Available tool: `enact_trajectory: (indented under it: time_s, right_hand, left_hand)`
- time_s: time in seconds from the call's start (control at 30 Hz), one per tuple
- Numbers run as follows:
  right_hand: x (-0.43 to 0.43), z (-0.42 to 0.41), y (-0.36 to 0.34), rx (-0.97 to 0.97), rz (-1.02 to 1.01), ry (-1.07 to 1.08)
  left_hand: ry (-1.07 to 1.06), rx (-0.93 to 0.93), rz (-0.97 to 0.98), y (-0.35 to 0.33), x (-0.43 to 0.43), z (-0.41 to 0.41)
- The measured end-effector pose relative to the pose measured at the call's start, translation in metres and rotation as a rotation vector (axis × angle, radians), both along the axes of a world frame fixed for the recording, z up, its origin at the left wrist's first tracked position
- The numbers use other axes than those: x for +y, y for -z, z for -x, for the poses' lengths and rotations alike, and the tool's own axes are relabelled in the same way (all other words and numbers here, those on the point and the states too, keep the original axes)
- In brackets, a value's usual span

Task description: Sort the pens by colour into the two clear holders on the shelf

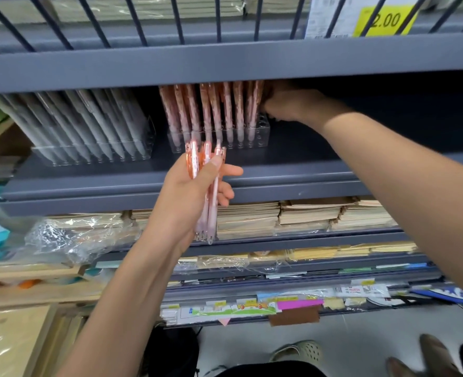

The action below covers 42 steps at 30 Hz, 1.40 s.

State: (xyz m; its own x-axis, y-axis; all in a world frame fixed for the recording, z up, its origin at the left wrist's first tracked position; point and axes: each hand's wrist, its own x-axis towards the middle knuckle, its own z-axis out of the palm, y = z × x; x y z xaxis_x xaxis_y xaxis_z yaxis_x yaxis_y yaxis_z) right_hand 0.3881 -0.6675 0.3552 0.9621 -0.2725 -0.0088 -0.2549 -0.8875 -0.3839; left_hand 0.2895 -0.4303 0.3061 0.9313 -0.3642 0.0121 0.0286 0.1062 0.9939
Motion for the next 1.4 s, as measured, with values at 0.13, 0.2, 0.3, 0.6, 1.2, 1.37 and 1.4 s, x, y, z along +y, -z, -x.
enact_trajectory:
  time_s: [0.13,0.2,0.3,0.6,1.2,1.37,1.4]
  right_hand:
    - [-0.001,-0.003,0.001,0.013,-0.038,-0.013]
    - [-0.003,0.000,0.002,0.017,-0.140,-0.029]
    - [-0.007,0.023,0.002,-0.134,-0.281,0.026]
    - [0.017,0.119,0.021,-0.070,-0.890,-0.371]
    - [-0.004,0.113,0.022,-0.497,-1.233,-0.147]
    - [-0.015,0.084,0.012,-0.812,-1.082,0.016]
    - [-0.014,0.078,0.014,-0.815,-1.049,0.011]
  left_hand:
    - [0.012,0.028,-0.029,-0.001,-0.001,0.002]
    - [0.009,0.032,-0.024,0.000,-0.003,0.003]
    - [0.018,-0.018,-0.032,0.003,-0.005,0.003]
    - [0.167,-0.049,0.001,0.012,-0.025,0.006]
    - [0.111,0.007,-0.086,0.014,-0.039,0.003]
    - [0.034,0.057,-0.050,0.013,-0.026,0.001]
    - [0.015,0.072,-0.048,0.013,-0.025,0.001]
